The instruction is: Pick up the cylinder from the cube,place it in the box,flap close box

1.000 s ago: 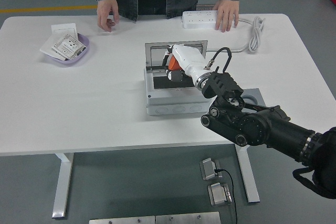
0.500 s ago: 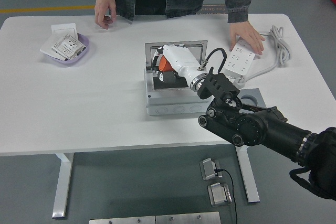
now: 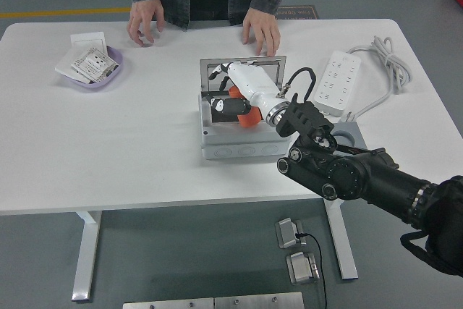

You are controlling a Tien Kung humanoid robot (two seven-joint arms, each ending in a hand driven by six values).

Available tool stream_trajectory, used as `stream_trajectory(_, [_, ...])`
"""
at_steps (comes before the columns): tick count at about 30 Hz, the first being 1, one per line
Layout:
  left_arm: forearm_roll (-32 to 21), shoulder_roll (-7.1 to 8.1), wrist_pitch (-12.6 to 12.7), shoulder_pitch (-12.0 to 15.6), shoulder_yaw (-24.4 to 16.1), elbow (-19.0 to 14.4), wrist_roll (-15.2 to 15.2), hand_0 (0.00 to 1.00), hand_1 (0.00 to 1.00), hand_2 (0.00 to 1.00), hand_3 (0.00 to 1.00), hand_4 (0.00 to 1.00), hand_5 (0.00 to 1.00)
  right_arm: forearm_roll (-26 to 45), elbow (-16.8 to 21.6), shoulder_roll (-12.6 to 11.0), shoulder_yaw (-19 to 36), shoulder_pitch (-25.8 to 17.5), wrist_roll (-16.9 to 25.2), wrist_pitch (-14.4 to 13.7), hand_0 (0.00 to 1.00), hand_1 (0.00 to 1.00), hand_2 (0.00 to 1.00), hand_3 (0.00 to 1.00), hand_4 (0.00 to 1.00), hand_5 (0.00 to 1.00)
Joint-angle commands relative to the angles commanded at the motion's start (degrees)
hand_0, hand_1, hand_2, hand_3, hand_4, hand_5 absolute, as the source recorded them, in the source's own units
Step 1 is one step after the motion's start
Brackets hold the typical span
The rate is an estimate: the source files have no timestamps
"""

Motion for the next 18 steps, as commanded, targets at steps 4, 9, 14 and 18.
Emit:
stream_trajectory(4, [-0.1, -0.02, -0.1, 0.1, 0.3, 0.0, 0.0, 0.641, 0.666, 0.629, 0.696, 0.658, 0.142, 0.3, -0.1, -0.1, 0.1, 0.0, 0.3, -0.2, 0.232, 0.365, 0.511, 0.682, 0.915, 0.524])
stream_trajectory(9, [0.1, -0.03, -0.2, 0.1, 0.1, 0.0, 0.0, 0.641, 0.666, 0.629, 0.696, 0.658, 0.142, 0.5, -0.4, 0.0, -0.3, 0.0, 0.5, -0.1, 0.232, 0.365, 0.511, 0.682, 0.915, 0.524])
stream_trajectory(14, [0.3, -0.14, -0.5, 0.1, 0.1, -0.1, -0.1, 0.641, 0.666, 0.628, 0.696, 0.655, 0.137, 0.0, -0.6, 0.0, -0.1, 0.1, 0.8, -0.1, 0.238, 0.367, 0.516, 0.68, 0.901, 0.515])
stream_trajectory(18, [0.1, -0.19, -0.8, 0.2, 0.6, -0.1, 0.0, 0.641, 0.665, 0.626, 0.696, 0.654, 0.134, -0.9, 0.1, -0.5, 0.6, 0.4, 0.9, 0.1, 0.238, 0.366, 0.516, 0.677, 0.903, 0.512])
